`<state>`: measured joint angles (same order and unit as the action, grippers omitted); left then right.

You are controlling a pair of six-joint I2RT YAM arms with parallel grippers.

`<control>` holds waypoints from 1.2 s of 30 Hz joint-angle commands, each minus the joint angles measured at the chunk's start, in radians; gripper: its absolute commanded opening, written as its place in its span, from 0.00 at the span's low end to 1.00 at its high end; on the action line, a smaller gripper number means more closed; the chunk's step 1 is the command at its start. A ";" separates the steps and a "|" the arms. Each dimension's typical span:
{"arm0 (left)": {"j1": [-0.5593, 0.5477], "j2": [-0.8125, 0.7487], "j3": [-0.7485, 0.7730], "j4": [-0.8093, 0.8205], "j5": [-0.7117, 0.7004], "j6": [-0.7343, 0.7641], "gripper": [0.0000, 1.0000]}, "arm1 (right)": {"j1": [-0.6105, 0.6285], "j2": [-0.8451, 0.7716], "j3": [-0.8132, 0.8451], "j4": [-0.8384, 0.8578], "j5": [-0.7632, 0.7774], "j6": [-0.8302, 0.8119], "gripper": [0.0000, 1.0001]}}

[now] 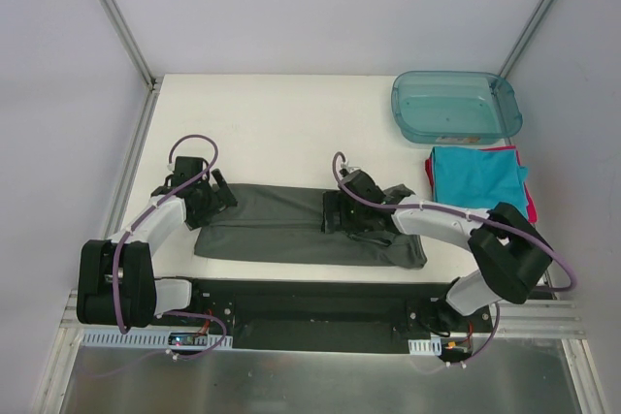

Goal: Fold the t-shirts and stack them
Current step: Fold the other side of the tshirt into a rectangle

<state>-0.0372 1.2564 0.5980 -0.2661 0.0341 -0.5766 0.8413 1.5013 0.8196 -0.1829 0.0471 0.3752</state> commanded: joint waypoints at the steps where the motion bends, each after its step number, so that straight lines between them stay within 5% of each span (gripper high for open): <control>1: 0.010 0.021 0.002 -0.018 -0.028 0.021 0.99 | 0.007 0.020 -0.037 0.134 -0.139 0.054 0.96; 8: 0.008 0.006 0.006 -0.031 -0.057 0.023 0.99 | 0.005 -0.061 -0.004 0.126 -0.167 -0.004 0.96; 15: 0.008 -0.023 0.002 -0.045 -0.074 0.024 0.99 | 0.004 -0.272 0.035 -0.251 0.150 -0.077 0.96; 22: 0.011 -0.032 0.009 -0.068 -0.108 0.018 0.99 | -0.001 -0.329 -0.020 -0.515 0.217 -0.162 0.99; 29: 0.011 -0.038 0.020 -0.093 -0.129 0.018 0.99 | -0.001 -0.222 -0.011 -0.484 0.195 -0.177 0.74; 36: 0.013 -0.035 0.023 -0.104 -0.143 0.015 0.99 | -0.018 -0.142 0.003 -0.458 0.217 -0.125 0.60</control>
<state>-0.0372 1.2411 0.5995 -0.3351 -0.0818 -0.5755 0.8371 1.3315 0.7944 -0.6365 0.2329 0.2214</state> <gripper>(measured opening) 0.990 0.635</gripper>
